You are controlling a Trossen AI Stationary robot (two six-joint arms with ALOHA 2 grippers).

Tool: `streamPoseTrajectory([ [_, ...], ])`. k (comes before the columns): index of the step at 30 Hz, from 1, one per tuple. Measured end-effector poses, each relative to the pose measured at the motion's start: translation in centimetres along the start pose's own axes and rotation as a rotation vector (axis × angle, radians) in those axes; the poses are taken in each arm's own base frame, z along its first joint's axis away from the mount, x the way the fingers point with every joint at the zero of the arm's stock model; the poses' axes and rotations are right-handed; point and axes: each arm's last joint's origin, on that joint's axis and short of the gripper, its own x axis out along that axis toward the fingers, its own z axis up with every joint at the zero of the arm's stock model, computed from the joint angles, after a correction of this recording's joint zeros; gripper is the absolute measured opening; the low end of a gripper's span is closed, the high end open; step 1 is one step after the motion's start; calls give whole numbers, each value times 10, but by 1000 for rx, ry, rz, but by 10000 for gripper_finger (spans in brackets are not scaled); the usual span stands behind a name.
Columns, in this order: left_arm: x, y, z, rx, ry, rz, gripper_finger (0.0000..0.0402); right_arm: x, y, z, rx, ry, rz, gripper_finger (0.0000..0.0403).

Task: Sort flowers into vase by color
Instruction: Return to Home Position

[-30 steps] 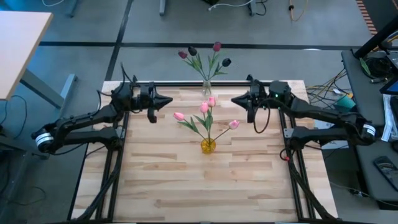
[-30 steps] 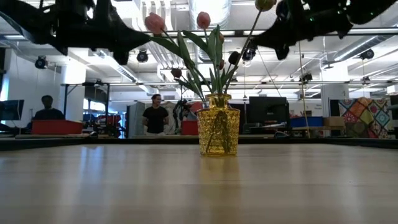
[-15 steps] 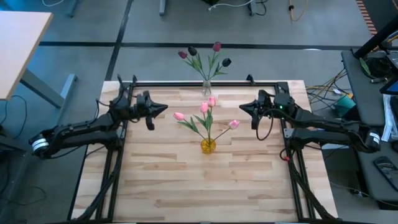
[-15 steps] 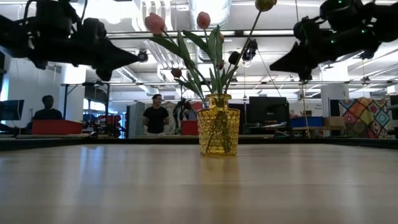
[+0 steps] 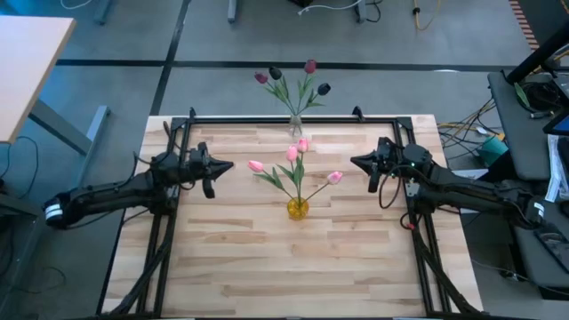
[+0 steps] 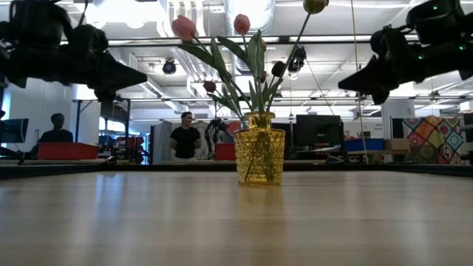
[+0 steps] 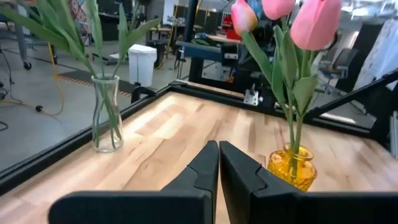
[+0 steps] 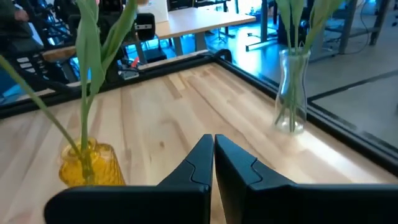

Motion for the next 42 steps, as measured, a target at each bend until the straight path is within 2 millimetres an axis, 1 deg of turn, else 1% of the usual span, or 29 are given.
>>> streamPoseTrajectory([
  [4, -9, 1, -14, -53, -29, 4, 0, -6, 0, -15, 9, -4, 2, 8],
  [6, -12, 2, -22, -75, -25, 10, 0, -11, 0, -20, 3, -32, 5, 8],
  [11, -19, 2, -25, -42, 18, 54, 0, -21, 0, -35, 0, -114, 0, 9],
  [15, -24, 2, -24, -30, 3, 66, 0, -23, 1, -36, -2, -115, -18, 9],
  [18, -29, 2, -25, -20, -4, 81, 0, -25, 2, -33, -22, -146, 0, 9],
  [23, -35, 1, -20, 36, -75, 121, 0, -31, 4, -27, -48, -222, 12, 9],
  [28, -36, 0, -18, 39, -33, 99, 0, -42, 7, -22, -89, -316, 28, 9],
  [31, -38, -1, -16, 39, 5, 73, 0, -44, 7, -23, -88, -315, 26, 9],
  [34, -40, -3, -12, 40, 19, 67, 0, -42, 6, -27, -89, -273, 1, 9],
  [37, -40, -1, -18, 20, 76, 83, 0, -40, 4, -31, -74, -230, -45, 9],
  [42, -40, -1, -18, -5, 71, 98, 0, -40, 3, -34, -123, -199, -68, 9],
])
